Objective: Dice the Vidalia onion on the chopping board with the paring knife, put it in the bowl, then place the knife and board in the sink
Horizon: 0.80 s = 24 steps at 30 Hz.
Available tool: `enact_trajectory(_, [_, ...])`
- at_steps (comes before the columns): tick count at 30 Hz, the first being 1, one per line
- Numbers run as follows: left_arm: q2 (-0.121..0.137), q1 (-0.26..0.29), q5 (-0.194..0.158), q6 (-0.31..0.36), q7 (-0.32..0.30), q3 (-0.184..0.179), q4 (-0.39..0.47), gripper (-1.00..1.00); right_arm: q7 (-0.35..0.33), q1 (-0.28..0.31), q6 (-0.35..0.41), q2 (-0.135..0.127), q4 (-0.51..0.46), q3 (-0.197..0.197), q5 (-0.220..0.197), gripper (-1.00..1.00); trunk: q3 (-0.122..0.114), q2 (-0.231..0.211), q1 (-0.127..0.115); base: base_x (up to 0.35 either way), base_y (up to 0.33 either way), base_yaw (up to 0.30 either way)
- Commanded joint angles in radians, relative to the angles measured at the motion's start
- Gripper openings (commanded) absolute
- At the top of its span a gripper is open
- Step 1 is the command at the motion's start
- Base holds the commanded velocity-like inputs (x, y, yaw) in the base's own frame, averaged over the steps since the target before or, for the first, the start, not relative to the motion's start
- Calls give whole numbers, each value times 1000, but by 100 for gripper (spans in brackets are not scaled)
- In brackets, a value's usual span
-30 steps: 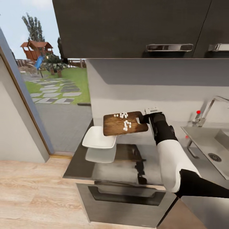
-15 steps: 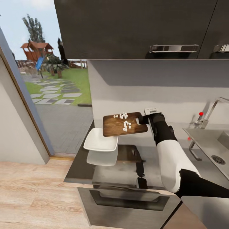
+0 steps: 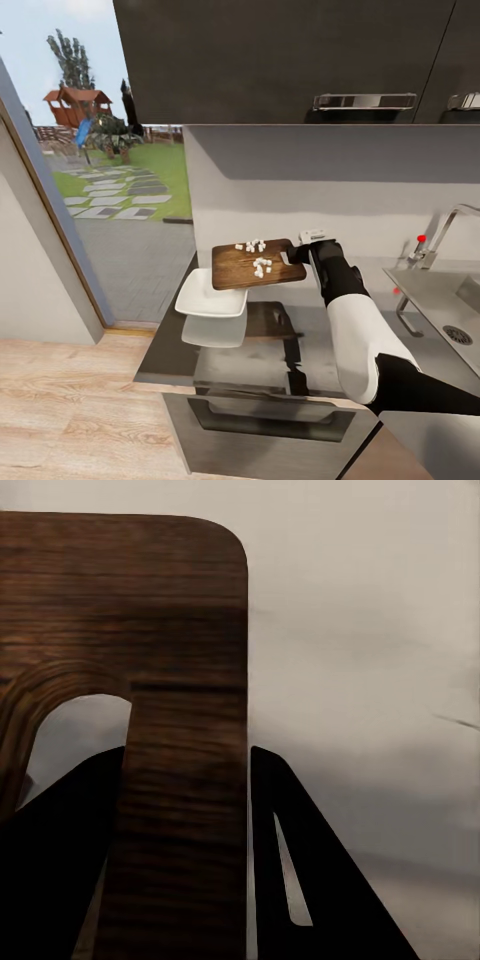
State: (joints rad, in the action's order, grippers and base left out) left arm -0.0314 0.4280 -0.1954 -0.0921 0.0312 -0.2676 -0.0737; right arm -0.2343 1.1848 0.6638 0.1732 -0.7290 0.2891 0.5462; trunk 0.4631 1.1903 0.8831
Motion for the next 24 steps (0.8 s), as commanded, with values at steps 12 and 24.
enact_trajectory(12, [-1, 2, -9, -8, 1, -9, -5, 100, -8, 1, 2, 1, -1, 6, 8, -100, 1, 1, 0, 0, 0, 0])
enact_trajectory(24, [-1, 2, -9, -8, 1, -9, -5, 100, -4, 1, 3, 1, -1, 5, 8, -100, -12, 1, 0, 0, 0, 0])
